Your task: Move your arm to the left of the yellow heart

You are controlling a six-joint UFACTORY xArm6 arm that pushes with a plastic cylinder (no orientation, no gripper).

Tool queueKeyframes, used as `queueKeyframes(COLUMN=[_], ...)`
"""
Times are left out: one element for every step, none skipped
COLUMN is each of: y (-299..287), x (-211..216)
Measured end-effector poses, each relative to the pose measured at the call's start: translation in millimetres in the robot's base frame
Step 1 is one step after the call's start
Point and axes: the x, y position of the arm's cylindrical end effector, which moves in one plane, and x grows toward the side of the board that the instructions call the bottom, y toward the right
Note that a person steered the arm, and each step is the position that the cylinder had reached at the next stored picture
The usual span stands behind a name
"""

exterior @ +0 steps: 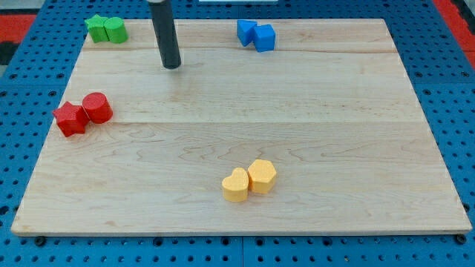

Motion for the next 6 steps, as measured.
queueKeyframes(y=[16, 25, 47, 57, 61, 89], x=[53, 113, 169, 209, 264, 261])
